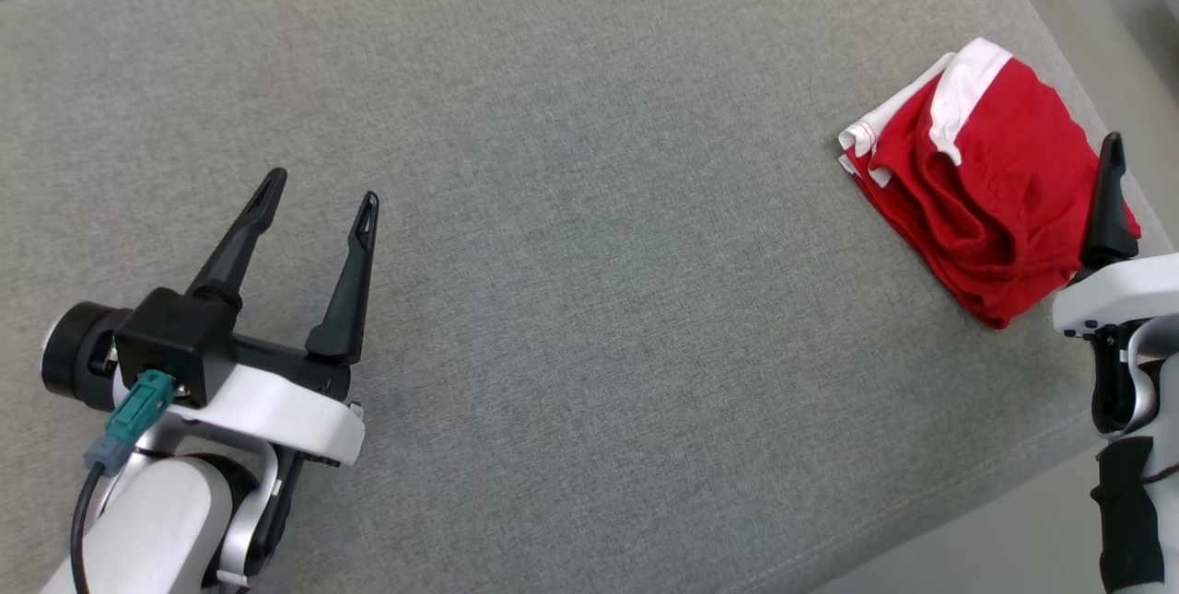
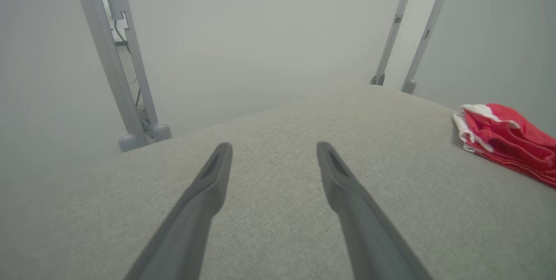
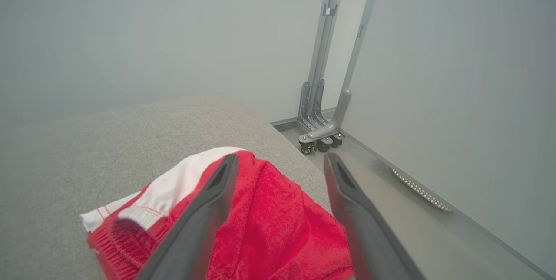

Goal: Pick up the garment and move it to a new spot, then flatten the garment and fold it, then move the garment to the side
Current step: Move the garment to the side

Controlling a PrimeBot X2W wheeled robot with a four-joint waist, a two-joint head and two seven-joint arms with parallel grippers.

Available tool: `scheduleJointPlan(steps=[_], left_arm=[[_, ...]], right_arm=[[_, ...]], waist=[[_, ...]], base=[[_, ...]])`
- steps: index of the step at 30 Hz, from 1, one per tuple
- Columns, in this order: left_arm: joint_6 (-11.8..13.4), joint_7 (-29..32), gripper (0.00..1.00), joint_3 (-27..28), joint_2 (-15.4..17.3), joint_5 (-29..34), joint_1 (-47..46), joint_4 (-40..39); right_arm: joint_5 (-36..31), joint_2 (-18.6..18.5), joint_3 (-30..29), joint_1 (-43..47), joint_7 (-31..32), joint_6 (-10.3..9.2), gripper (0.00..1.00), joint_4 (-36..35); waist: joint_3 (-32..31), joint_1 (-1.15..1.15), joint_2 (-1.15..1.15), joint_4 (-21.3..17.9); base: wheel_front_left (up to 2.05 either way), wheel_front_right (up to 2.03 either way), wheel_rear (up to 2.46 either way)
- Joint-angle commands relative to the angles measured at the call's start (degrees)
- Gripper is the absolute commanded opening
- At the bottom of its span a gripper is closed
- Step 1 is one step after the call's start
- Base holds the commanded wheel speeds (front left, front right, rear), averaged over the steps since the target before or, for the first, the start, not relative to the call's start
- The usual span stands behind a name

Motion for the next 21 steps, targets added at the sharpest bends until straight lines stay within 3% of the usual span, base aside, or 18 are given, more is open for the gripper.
scheduleJointPlan(steps=[1, 8, 15, 21], left_arm=[[0.27, -0.87, 1.00, 0.04, -0.38, -0.68, 0.88, 0.78], [0.95, -4.05, 1.00, 0.50, -2.53, -2.22, 2.54, 3.42], [2.06, -6.44, 1.00, 2.10, -3.54, -3.81, 4.09, 5.39], [3.34, -8.24, 1.00, 3.96, -4.23, -5.18, 6.82, 6.53]], right_arm=[[1.11, 0.24, 0.50, 1.67, -0.13, -0.03, 1.00, -3.82], [3.99, 1.03, 5.88, 9.07, -0.12, -0.04, 1.00, -22.12], [5.01, 1.07, 12.45, 14.06, -0.03, -0.03, 1.00, -30.73], [5.66, 1.05, 17.44, 18.78, 2.74, -0.03, 1.00, -34.14]], waist=[[-1.91, 0.00, 0.00, 1.05], [-7.14, 0.00, 0.00, 6.08], [-10.37, 0.00, 0.00, 11.20], [-13.74, 0.00, 0.00, 15.85]], base=[[0.00, 0.00, 0.00], [0.00, 0.00, 0.00], [0.00, 0.00, 0.00], [0.00, 0.00, 0.00]])
